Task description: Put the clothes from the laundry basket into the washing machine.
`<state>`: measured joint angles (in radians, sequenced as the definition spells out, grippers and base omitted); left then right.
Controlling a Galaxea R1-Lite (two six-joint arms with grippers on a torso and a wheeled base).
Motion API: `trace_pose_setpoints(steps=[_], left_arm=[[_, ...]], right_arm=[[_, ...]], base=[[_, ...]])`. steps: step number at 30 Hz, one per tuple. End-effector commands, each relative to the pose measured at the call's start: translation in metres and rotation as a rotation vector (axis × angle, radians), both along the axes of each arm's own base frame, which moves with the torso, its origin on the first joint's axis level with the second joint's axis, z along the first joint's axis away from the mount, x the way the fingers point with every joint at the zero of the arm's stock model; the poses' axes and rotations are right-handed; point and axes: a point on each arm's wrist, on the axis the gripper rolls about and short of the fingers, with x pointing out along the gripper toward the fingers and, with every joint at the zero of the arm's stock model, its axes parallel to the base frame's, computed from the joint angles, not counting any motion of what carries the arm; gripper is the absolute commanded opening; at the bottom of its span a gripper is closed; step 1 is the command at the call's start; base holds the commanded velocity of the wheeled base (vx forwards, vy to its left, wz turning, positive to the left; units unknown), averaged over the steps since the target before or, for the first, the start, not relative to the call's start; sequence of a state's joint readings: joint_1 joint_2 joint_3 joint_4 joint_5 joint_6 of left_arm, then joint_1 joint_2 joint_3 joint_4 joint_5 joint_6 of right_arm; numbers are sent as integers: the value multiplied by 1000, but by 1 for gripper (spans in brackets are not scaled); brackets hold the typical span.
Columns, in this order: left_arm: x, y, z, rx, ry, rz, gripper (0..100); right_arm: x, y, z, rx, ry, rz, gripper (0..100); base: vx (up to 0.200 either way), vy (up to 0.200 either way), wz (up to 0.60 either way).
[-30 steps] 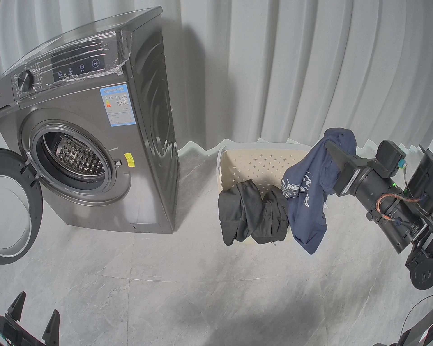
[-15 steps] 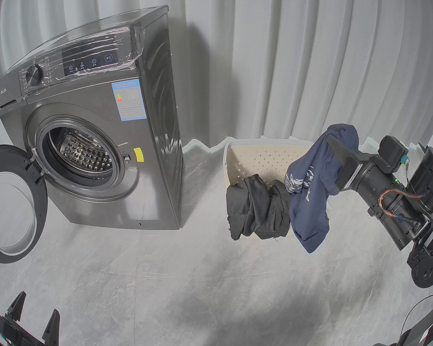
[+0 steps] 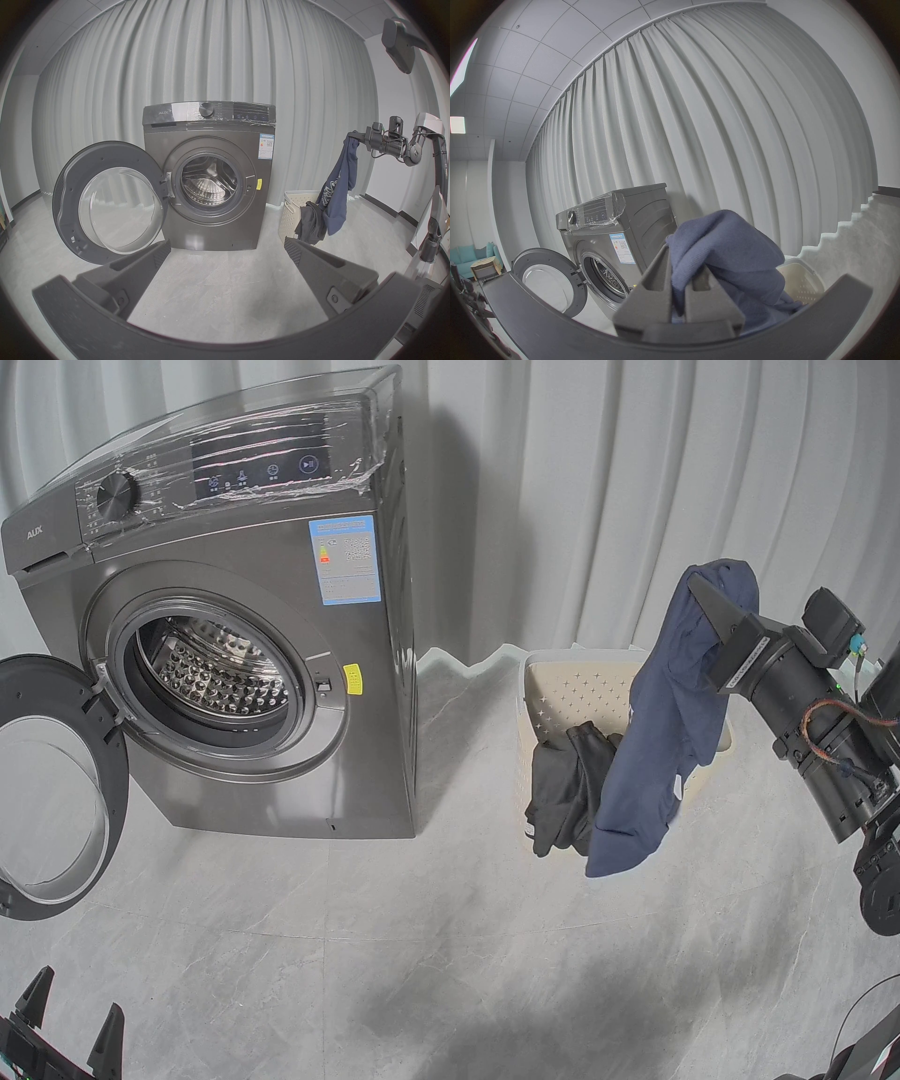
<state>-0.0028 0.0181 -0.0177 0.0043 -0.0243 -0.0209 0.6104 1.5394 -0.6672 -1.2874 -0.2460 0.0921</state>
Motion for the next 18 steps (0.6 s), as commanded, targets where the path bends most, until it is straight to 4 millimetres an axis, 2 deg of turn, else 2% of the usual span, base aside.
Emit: trace_pose_setpoints(steps=[1,10,18], left_arm=[[0,0,-5,-1,0,-1,100],[0,0,-4,-1,-2,-1,100],[0,0,-4,1,-2,-1,100]], right_arm=[[0,0,0,-1,1,2,0],[0,1,-3,-8,10,7,0],[-1,3,-4,-10,13,14,0]], base=[[0,0,0],[0,0,0],[0,200,0]])
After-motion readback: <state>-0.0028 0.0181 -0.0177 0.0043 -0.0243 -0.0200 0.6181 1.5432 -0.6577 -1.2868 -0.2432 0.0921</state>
